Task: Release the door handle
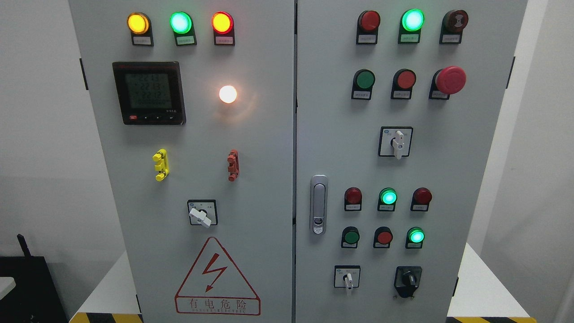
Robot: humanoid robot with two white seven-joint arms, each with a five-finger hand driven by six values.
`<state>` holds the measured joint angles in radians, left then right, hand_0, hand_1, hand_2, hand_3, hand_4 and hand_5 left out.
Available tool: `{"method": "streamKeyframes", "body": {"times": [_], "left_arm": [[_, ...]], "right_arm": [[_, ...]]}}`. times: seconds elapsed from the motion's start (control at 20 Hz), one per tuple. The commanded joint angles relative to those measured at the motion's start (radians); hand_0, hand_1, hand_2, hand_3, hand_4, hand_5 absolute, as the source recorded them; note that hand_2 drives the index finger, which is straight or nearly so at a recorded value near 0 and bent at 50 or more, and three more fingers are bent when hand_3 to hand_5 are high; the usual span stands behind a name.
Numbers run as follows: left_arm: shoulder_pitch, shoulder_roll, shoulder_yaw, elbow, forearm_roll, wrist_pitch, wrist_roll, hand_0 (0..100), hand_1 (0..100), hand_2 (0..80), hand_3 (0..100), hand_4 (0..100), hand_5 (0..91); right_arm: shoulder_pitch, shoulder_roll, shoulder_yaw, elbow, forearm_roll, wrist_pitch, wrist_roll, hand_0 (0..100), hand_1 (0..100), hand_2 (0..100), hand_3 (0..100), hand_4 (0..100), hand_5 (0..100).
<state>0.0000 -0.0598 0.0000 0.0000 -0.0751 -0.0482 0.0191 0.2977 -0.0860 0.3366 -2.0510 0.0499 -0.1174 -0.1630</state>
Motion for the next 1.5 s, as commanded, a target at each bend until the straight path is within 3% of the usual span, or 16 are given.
{"method": "streamKeyframes", "body": {"times": [0.0, 0.45, 0.7, 0.8, 0.95, 1.05, 1.2, 1.3, 1.45], "left_arm": [[-0.003, 0.000, 0.002, 0.009, 0.000, -0.001, 0.001, 12, 39, 0.0, 0, 0, 0.0], [-0.003, 0.000, 0.002, 0.009, 0.000, -0.001, 0.001, 12, 39, 0.0, 0, 0, 0.0], [-0.003, 0.000, 0.002, 0.009, 0.000, -0.001, 0.001, 12, 39, 0.0, 0, 0, 0.0], [-0.003, 0.000, 0.002, 0.009, 0.000, -0.001, 0.001, 12, 39, 0.0, 0, 0, 0.0], [-0.003, 0.000, 0.002, 0.009, 0.000, -0.001, 0.001, 12, 39, 0.0, 0, 0, 0.0], [-0.003, 0.000, 0.002, 0.009, 0.000, -0.001, 0.001, 12, 39, 0.0, 0, 0, 0.0], [-0.002, 0.000, 0.002, 0.009, 0.000, -0.001, 0.001, 12, 39, 0.0, 0, 0, 0.0], [-0.003, 0.000, 0.002, 0.009, 0.000, -0.001, 0.001, 12, 39, 0.0, 0, 0, 0.0], [-0.003, 0.000, 0.002, 0.009, 0.000, -0.001, 0.001, 12, 39, 0.0, 0, 0, 0.0]], "right_arm": [[0.000, 0.002, -0.005, 0.003, 0.008, -0.007, 0.005, 37, 0, 0, 0, 0, 0], [0.005, 0.002, -0.005, 0.005, 0.140, -0.034, 0.002, 38, 0, 0, 0, 0, 0], [0.003, 0.006, -0.005, 0.012, 0.257, -0.053, -0.036, 38, 0, 0, 2, 0, 0], [-0.002, 0.014, -0.005, 0.012, 0.280, -0.053, -0.047, 37, 0, 0, 9, 8, 1], [-0.006, 0.015, -0.005, 0.014, 0.350, -0.053, -0.055, 38, 0, 0, 25, 20, 10], [-0.017, 0.020, -0.005, 0.018, 0.396, -0.053, -0.082, 39, 1, 0, 41, 30, 23], [-0.025, 0.051, 0.001, 0.028, 0.458, -0.060, -0.095, 39, 8, 0, 53, 46, 54], [-0.025, 0.052, 0.002, 0.035, 0.507, -0.061, -0.096, 40, 11, 0, 60, 55, 68], [-0.025, 0.052, 0.005, 0.038, 0.557, -0.061, -0.105, 40, 14, 0, 68, 63, 80]]}}
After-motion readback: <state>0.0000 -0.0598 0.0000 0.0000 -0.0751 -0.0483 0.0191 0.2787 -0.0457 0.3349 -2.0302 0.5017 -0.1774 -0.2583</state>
